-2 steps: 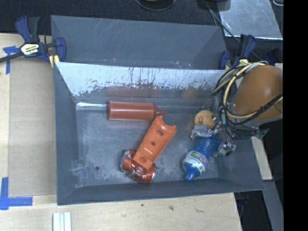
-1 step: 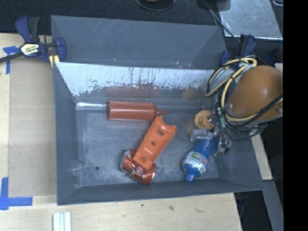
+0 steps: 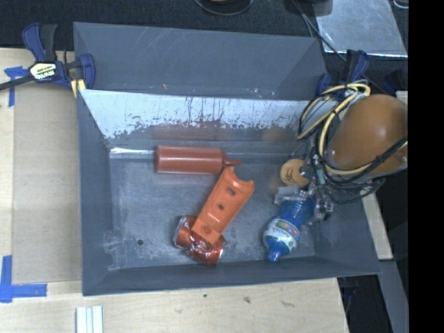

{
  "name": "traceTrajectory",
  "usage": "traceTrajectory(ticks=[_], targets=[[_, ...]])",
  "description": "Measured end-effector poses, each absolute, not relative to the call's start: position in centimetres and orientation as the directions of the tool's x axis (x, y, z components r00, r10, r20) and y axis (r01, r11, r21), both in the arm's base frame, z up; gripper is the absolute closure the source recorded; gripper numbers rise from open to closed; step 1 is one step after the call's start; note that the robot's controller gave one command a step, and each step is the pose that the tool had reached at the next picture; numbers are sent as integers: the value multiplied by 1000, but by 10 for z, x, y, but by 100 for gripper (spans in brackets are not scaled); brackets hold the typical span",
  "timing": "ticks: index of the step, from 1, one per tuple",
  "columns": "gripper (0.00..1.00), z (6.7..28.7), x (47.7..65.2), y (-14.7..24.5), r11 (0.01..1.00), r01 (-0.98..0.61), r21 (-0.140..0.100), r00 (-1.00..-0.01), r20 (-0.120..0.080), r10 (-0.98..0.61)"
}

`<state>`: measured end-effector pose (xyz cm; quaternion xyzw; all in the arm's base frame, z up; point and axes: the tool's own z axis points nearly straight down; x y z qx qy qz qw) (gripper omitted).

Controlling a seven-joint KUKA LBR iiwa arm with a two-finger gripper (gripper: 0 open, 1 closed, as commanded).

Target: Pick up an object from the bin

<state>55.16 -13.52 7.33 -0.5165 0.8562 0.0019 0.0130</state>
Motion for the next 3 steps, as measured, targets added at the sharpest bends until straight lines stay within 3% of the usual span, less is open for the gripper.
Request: traceTrajectory(ticks=[1,3], targets=[[100,79,550,-135,465,-885,-9,-465,-24,-885],[100,121,549,-138,465,-885,-6,-465,-17,-885]])
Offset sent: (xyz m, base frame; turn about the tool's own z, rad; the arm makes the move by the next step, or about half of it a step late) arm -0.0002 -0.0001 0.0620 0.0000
